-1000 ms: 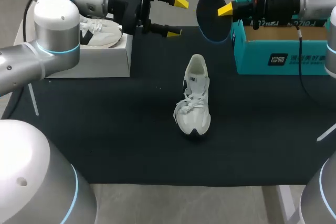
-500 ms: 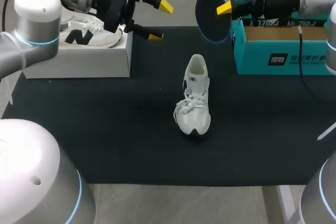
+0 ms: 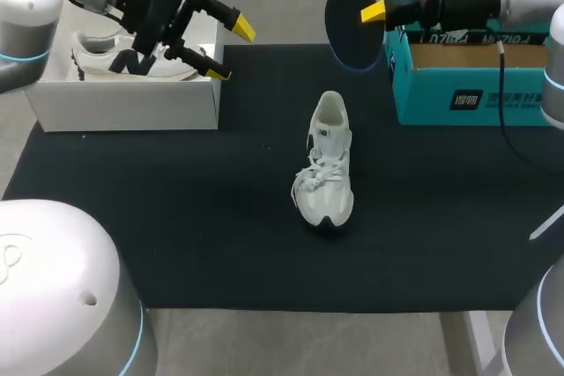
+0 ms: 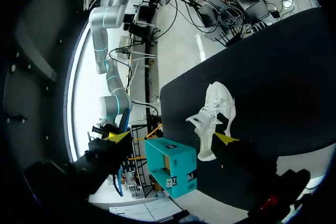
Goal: Take the shoe out of the shoebox, open the shoe tongue, remove and reinsert the insole, then place the shoe into the shoebox
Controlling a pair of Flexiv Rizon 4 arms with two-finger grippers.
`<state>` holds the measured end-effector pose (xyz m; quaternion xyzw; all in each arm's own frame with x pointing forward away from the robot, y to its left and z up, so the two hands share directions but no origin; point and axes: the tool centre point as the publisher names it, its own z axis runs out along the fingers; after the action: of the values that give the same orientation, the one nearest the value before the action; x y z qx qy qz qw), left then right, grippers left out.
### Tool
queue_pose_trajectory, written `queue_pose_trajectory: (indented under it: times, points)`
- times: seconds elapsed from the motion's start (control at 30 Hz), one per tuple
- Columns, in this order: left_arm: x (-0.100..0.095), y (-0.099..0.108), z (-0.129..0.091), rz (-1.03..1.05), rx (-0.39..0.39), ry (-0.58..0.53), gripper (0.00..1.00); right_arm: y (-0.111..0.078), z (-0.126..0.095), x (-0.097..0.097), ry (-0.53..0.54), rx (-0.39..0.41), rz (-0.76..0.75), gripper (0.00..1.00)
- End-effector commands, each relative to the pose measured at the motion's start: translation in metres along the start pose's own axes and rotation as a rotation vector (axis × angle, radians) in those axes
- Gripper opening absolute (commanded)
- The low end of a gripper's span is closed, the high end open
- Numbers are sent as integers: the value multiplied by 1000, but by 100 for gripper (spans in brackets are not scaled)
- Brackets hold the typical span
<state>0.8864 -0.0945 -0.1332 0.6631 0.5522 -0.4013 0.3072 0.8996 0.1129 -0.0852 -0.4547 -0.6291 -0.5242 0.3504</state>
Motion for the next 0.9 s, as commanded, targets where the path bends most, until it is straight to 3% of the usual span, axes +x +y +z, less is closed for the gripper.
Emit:
queue_pose_trajectory:
  times: [0.03, 0.17, 0.37, 0.53, 0.9]
  points:
    - [9, -26, -18, -25, -68, 14, 100, -3, -1, 6, -15, -49, -42, 0]
    - [20, -31, -36, -60, -137, 46, 100, 1, 0, 10, -41, -86, -133, 0]
    - [27, -31, -44, -140, -161, 60, 100, 13, 2, 18, -147, -162, -295, 0]
    - [27, -31, -44, -140, -161, 60, 100, 19, 7, 21, -154, -153, -307, 0]
    - [27, -31, -44, -140, -161, 60, 100, 14, 19, 26, -183, -127, -314, 0]
